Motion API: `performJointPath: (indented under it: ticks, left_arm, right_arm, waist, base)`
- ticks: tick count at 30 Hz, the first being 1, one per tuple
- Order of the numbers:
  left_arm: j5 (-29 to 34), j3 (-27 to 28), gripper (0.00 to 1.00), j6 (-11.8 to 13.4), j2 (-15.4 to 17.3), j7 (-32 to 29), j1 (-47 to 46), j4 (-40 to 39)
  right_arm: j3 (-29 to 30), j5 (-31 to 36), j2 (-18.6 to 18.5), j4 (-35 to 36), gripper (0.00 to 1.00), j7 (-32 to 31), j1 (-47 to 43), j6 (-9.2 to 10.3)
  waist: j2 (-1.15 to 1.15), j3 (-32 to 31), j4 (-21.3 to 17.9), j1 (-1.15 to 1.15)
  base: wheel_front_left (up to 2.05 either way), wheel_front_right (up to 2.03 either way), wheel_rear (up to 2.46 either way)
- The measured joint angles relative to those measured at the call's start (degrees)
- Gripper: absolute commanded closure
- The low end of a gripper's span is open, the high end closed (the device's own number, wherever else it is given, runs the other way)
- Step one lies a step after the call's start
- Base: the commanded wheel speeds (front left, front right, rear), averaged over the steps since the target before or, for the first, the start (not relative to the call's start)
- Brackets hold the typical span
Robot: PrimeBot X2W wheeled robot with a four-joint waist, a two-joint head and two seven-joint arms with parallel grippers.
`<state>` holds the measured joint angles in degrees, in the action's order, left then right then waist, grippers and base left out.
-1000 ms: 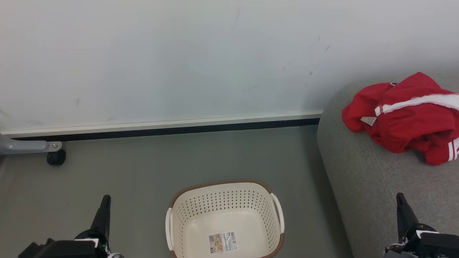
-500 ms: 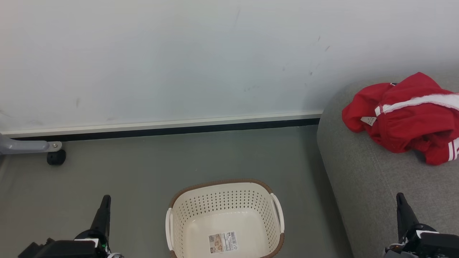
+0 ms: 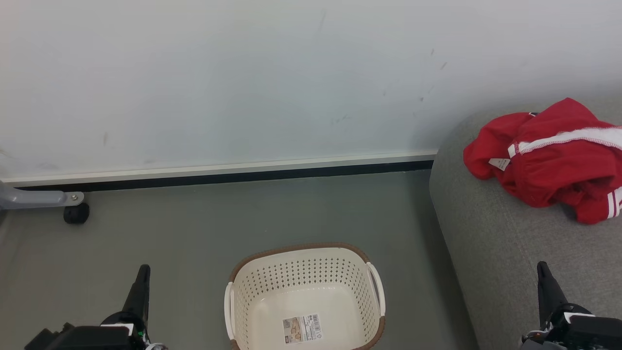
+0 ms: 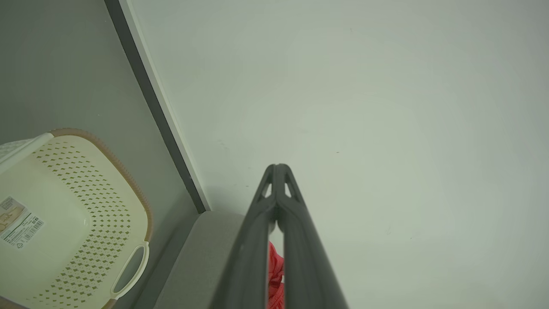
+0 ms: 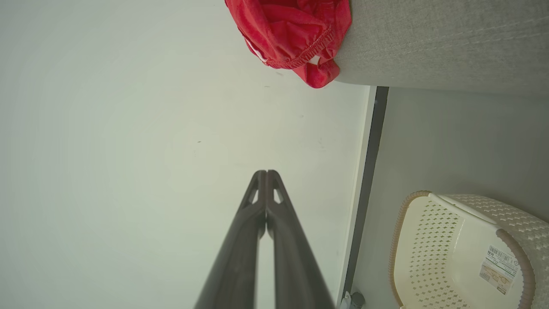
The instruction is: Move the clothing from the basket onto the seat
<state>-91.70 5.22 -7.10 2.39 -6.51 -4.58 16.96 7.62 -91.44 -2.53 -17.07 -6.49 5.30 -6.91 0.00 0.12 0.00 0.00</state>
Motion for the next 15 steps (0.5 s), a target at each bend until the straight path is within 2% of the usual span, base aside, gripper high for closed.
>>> performJointPath:
  ticks: [15]
  left_arm:
    - [0.0, 0.0, 1.00, 0.0, 0.0, 0.0, 0.0, 0.0]
  right_arm:
    - [0.0, 0.0, 0.0, 0.0, 1.00, 0.0, 0.0, 0.00]
  waist:
    - [0.00, 0.0, 0.0, 0.00]
  base:
    - [0.00, 0.00, 0.00]
